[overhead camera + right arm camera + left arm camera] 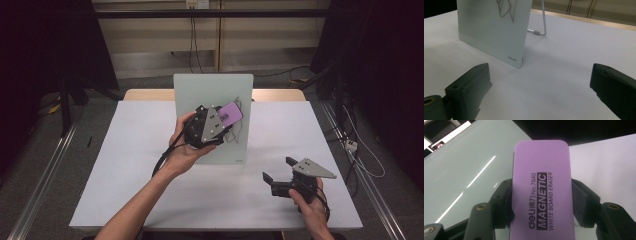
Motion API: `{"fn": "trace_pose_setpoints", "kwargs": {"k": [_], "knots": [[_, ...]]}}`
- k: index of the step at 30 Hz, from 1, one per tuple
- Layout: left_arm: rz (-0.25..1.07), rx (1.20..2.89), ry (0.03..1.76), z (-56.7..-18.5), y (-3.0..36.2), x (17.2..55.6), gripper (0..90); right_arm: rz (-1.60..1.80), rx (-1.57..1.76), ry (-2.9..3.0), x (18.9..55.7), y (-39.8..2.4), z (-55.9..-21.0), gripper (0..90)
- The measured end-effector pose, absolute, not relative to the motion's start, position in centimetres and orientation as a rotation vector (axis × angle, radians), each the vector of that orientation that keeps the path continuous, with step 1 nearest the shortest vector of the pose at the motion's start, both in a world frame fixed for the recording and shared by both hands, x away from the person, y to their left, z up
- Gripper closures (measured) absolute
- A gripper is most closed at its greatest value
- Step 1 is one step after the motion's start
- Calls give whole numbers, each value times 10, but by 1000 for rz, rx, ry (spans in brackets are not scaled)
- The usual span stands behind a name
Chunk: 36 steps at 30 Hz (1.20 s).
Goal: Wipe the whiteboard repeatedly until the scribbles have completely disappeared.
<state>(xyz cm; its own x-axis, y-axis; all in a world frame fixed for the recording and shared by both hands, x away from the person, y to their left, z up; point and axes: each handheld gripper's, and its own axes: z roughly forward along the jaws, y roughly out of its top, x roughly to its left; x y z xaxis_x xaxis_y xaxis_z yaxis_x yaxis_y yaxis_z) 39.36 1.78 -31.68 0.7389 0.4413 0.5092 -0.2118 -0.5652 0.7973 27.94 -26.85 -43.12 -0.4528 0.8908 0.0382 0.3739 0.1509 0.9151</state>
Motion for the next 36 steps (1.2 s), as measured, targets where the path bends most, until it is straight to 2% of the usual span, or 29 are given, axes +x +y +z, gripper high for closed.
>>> {"fn": "trace_pose_setpoints", "kwargs": {"k": [17, 36], "knots": [[921, 1957, 155, -289, 0, 410, 408, 1279, 1203, 1904, 279, -269, -431, 28], [922, 2003, 144, -300, -7, 422, 409, 1282, 1211, 1902, 278, -270, -431, 28]]}}
